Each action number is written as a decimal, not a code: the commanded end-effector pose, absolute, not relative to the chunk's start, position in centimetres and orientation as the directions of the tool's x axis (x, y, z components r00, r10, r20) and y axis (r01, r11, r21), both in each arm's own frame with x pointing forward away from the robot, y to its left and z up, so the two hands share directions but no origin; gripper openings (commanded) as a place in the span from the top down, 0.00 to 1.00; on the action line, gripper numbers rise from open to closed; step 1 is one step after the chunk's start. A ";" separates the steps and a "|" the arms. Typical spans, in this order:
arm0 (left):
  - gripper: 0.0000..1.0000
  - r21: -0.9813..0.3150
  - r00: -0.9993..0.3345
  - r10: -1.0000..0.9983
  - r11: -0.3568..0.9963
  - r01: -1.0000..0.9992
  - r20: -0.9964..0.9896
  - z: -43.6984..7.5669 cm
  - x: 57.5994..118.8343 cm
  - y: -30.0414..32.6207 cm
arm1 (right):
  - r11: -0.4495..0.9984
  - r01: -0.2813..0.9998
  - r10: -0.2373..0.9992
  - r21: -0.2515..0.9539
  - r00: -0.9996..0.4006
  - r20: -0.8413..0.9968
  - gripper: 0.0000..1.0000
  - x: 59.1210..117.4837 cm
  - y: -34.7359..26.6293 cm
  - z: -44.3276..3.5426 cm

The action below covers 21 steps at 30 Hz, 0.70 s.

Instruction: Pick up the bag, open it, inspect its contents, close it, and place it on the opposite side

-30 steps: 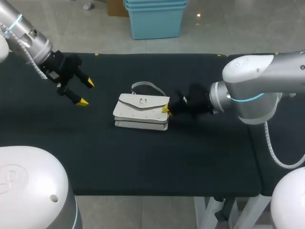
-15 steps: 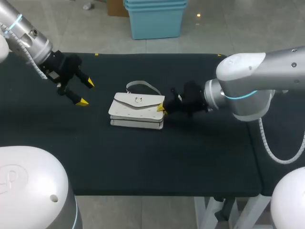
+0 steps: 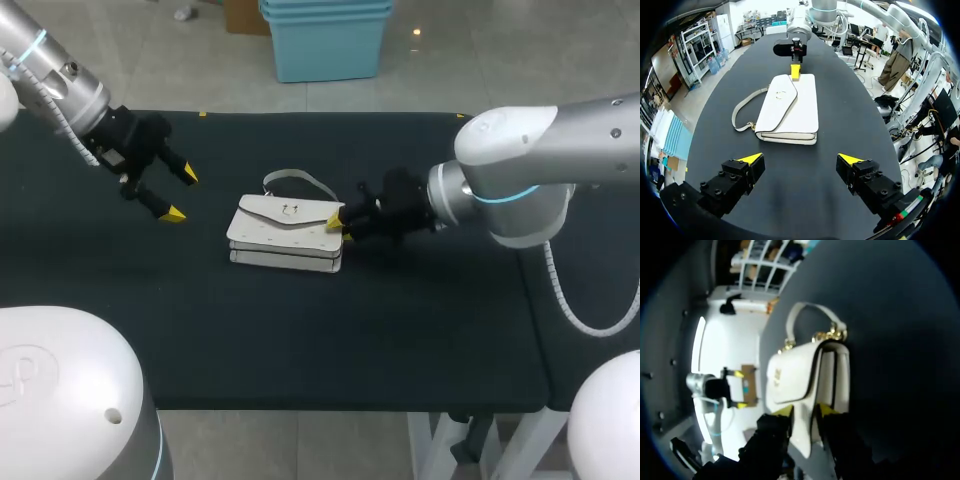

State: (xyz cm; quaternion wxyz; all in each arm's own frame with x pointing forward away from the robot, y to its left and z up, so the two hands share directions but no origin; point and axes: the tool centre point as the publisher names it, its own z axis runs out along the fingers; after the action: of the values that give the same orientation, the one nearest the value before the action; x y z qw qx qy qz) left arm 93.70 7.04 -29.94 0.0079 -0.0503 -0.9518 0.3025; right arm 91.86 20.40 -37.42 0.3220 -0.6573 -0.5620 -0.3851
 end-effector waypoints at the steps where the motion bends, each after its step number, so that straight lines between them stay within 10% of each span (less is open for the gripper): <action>1: 0.00 -0.578 -0.995 0.100 0.811 0.092 -0.017 -30.0 93.7 7.1 | -0.171 0.985 0.498 0.015 0.073 0.864 0.00 92.0 19.6 -37.2; 21: 0.00 -0.578 -0.995 0.100 0.811 0.092 -0.017 -30.0 93.7 7.1 | -0.154 0.980 0.791 0.126 0.046 0.610 0.00 91.3 15.8 -32.7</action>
State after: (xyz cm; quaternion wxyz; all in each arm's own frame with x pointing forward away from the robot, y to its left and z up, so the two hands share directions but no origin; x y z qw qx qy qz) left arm 93.70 7.04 -29.94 0.0079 -0.0503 -0.9518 0.3025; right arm 91.26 15.51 -33.64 0.2311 -0.6677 -0.6070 -0.3638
